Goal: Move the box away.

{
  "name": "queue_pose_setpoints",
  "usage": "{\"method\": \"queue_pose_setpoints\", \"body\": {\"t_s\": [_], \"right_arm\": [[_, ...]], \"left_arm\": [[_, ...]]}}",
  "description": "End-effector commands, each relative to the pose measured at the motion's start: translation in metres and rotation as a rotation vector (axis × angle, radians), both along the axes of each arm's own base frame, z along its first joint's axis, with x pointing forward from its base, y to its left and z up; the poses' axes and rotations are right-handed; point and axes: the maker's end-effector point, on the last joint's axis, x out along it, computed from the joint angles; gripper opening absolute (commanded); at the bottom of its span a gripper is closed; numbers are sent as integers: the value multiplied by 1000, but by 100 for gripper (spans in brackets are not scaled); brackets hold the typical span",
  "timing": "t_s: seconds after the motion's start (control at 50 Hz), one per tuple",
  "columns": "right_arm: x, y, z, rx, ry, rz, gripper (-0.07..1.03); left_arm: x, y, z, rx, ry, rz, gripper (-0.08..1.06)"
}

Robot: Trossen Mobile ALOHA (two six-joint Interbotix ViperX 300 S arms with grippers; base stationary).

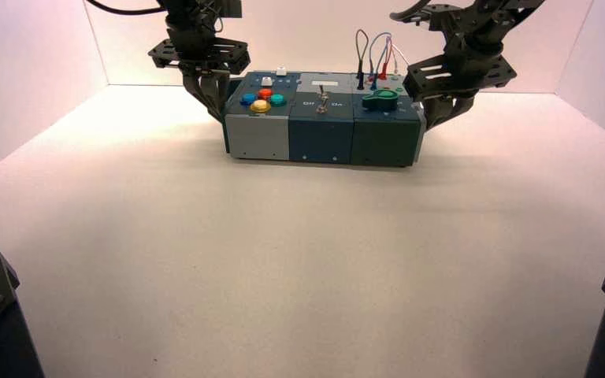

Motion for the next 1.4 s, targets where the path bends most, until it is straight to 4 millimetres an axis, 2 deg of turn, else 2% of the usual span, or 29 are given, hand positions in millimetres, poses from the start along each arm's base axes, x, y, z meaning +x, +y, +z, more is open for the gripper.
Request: {"method": "queue_pose_setpoints", "body": {"t_s": [0.02, 0.18, 0.2, 0.38, 0.58, 0.82, 1.1, 1.4], "right_arm": [[12, 25, 41, 30, -97, 51, -2], [8, 23, 56, 36, -101, 45, -2], [4, 23, 64, 36, -95, 44, -2], [-4, 21, 88, 32, -88, 48, -2], [-15, 21, 109, 39, -84, 50, -2], [-32, 16, 122, 22, -27, 54, -2], [-40, 13, 133, 4, -40, 93, -2], [-52, 9, 127, -14, -43, 128, -2]], "left_arm": [[-3, -27, 37, -61, -63, -31, -3], [-3, -27, 60, -79, -101, -33, -3], [-4, -27, 72, -87, -118, -35, -3], [-5, -27, 103, -111, -168, -39, -3], [-13, -25, 123, -122, -195, -47, -3], [-21, -19, 133, -119, -196, -52, -3], [-18, -10, 137, -116, -211, -42, -3], [-22, -10, 126, -110, -184, -44, -3]]}}
